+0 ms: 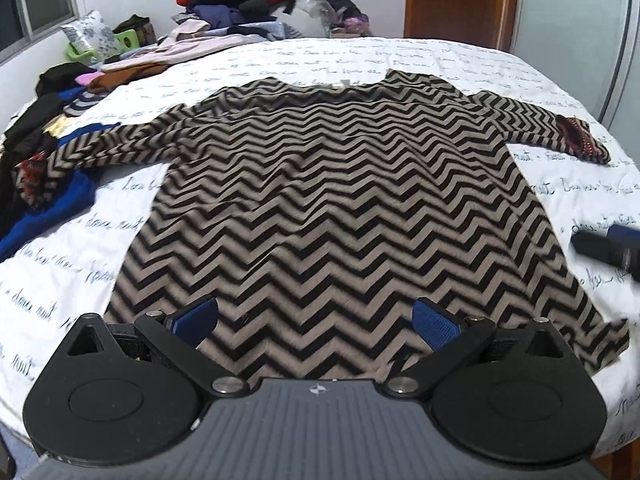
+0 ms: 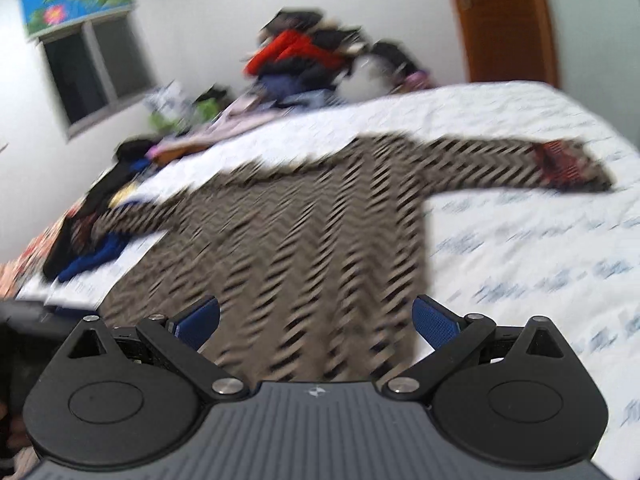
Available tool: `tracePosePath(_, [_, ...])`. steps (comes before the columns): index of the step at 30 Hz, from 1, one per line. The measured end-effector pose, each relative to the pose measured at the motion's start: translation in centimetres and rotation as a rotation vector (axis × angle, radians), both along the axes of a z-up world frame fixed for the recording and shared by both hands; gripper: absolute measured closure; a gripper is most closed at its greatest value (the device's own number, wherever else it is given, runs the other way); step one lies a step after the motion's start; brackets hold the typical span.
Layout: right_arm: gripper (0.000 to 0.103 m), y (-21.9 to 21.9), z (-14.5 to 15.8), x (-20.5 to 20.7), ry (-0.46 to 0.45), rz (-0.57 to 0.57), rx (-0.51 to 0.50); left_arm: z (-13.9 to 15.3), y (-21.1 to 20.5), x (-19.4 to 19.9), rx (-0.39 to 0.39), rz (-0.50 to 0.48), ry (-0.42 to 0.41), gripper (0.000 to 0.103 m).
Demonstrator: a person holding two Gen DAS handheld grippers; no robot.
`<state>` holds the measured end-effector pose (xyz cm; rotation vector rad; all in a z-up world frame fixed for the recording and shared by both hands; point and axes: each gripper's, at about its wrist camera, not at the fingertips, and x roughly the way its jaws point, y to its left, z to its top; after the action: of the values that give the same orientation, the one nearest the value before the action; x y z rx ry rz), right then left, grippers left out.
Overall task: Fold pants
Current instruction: 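Grasp the red patterned cuff of the sleeve with the right gripper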
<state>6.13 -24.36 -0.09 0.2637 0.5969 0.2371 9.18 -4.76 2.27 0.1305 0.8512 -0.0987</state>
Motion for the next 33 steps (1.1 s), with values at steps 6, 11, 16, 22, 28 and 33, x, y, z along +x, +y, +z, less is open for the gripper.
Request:
tracePosePath(6, [0.0,-8.5,-1.0,4.4,-0.059,-0.229,0.057,0.2,-0.8,1.9,-0.06,-0.045,0.013,0.001])
tracePosePath(11, [0.0,-12.5,-1.9,9.8,-0.061,-0.412,-0.317,-0.2,-0.3,4.3,-0.146,-0.028,0.085,0.002])
tracePosePath(16, [0.001,-13.3,-3.6,15.1,-0.034,-0.379,-0.534,-0.5,0.0,5.7,-0.143,0.019,0.065,0.004])
tracePosePath(22, [0.042,-12.7,-5.3,18.2,-0.023,-0.377,-0.61,-0.7,-0.6,7.1,-0.099,0.032,0.035,0.004])
tracePosePath(28, [0.074,-12.9,-6.1,19.0,-0.008,-0.368,-0.6,-1.4,-1.7,8.5,-0.066,-0.016,0.043,0.003])
tracePosePath(33, [0.096,-13.3,-6.2,19.0,0.0,-0.381,-0.564,-2.1,-2.5,8.9,-0.051,-0.044,0.057,0.003])
